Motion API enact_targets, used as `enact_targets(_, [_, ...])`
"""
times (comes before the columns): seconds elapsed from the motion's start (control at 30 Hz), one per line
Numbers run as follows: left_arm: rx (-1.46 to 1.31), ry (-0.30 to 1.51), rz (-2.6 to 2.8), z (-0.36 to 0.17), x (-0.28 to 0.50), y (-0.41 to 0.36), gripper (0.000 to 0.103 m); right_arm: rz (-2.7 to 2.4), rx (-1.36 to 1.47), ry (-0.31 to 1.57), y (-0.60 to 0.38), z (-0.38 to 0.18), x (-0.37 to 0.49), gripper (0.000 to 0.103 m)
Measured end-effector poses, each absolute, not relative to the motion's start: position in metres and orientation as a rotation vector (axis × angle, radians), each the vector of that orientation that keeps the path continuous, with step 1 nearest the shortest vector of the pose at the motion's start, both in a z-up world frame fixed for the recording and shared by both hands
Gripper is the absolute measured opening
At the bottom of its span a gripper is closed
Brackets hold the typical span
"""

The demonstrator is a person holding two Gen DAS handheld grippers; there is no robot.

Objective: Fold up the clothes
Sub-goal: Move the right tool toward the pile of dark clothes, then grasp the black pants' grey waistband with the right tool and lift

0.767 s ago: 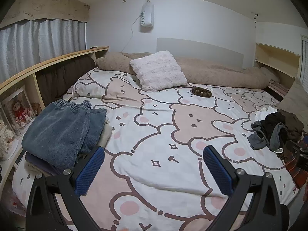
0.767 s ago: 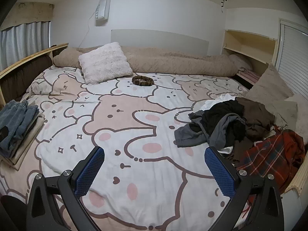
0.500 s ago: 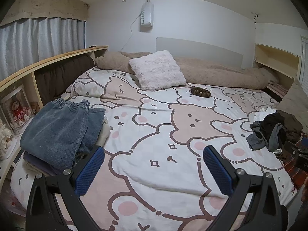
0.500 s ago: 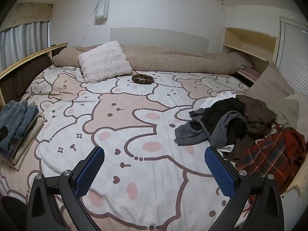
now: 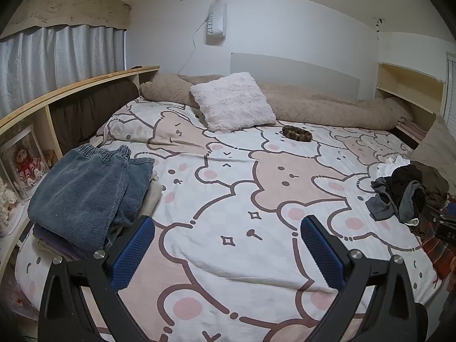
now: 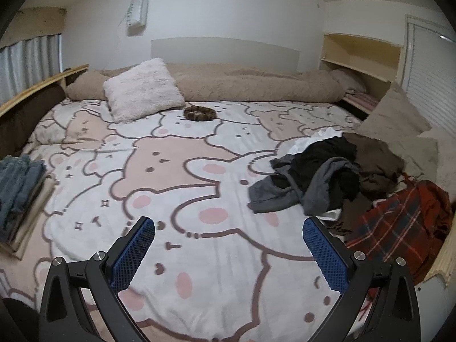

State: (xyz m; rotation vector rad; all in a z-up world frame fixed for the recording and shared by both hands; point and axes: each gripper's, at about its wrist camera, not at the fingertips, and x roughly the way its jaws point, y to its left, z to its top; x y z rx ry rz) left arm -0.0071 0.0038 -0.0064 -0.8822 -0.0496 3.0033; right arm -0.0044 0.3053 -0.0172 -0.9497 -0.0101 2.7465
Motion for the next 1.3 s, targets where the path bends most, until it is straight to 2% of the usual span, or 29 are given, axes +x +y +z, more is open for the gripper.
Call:
enact_targets(0.27, [-0.854,-0.114,3.009,-0.007,-0.01,0.001,0.103,2.691,-0.949,0.004,0.371,-0.032,-0.031,0.103])
enact_targets(0.3, [-0.853,-0.117,3.008,-0.008,-0.011,0.001,0.103,2.688,-0.948,0.019,0.384,-0.035,-0.036,0.101])
enact_targets(0.4, [-0.856,-0.117,3.004,-0.011,-0.014,0.003,0.103,2.638,-0.951,0.048,0.429,-0.046,-0.057,0.083])
enact_targets(0.5, [-0.849,-0.12,3.0,-0.014,-0.017,0.004,0.103,2.554,-0.957,0.095,0.477,-0.055,-0.081,0.074])
enact_targets(0.77, [-0.87,-0.109,2.972,-0.024,-0.03,0.011,0.103,2.435,-1.031,0.162,0.546,-0.097,-0.155,0.073])
enact_targets(0.83, [-0.886,-0.109,2.959,-0.028,-0.033,0.013,0.103,2.389,-1.114,0.204,0.556,-0.118,-0.173,0.058])
enact_targets(0.87, [-0.898,-0.099,2.954,-0.03,-0.035,0.014,0.103,2.366,-1.147,0.232,0.561,-0.127,-0.179,0.055])
enact_targets(0.9, [-0.907,-0.087,2.95,-0.031,-0.036,0.015,0.103,2.343,-1.18,0.266,0.567,-0.136,-0.184,0.044])
enact_targets(0.93, [-0.912,-0.082,2.949,-0.033,-0.037,0.015,0.103,2.324,-1.214,0.304,0.572,-0.144,-0.189,0.029])
enact_targets(1.0, [-0.916,-0.086,2.945,-0.033,-0.038,0.015,0.103,2.295,-1.265,0.355,0.578,-0.155,-0.193,0.014])
enact_targets(1.1, [-0.908,-0.119,2.936,-0.031,-0.037,0.012,0.103,2.343,-1.287,0.453,0.575,-0.151,-0.186,0.007])
enact_targets(1.23, [-0.874,-0.155,2.923,-0.023,-0.029,0.008,0.103,2.544,-1.268,0.768,0.553,-0.112,-0.167,0.007])
enact_targets(1.3, [-0.849,-0.162,2.922,-0.018,-0.023,0.008,0.103,2.672,-1.233,0.867,0.528,-0.079,-0.156,0.007])
